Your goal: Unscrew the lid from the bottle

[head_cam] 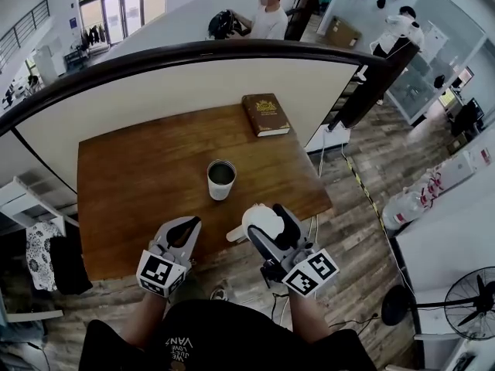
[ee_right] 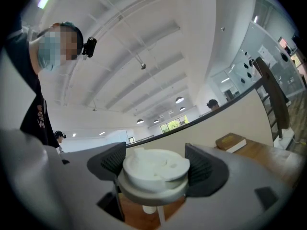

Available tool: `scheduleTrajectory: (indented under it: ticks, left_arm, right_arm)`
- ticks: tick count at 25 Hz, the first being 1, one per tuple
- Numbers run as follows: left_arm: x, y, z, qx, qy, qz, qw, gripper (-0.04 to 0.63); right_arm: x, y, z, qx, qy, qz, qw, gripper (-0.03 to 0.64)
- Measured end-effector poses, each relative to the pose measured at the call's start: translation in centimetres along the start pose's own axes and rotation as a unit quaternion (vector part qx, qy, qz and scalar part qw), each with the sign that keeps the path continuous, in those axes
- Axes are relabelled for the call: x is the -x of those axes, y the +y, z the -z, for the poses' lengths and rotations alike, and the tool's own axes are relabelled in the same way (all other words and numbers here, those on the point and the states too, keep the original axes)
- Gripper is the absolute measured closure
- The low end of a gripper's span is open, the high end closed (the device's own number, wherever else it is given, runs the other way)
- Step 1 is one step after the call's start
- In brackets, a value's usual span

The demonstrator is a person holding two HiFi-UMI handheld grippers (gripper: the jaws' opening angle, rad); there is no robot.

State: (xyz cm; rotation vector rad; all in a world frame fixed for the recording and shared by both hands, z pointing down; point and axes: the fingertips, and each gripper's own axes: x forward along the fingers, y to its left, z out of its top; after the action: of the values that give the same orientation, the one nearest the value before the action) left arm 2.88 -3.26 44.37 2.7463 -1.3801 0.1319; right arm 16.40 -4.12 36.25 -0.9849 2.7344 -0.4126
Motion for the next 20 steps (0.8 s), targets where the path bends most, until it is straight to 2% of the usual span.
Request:
scheduleTrajectory:
  ticks: [11,20]
  left_arm:
    - [1.3,-1.6,0.8,0.015,0.005,0.0,0.9999,0.583]
    - [2.0,-1.6,1.2,0.018,0.008,-0.006,0.9998,0.583]
  right_arm:
    - [0.5,1.3,3.8,-0.028,0.029,-0.006,0.999,0.264]
    - [0.5,1.6,4.0,-0.031,0.029,-0.003,0.999,0.264]
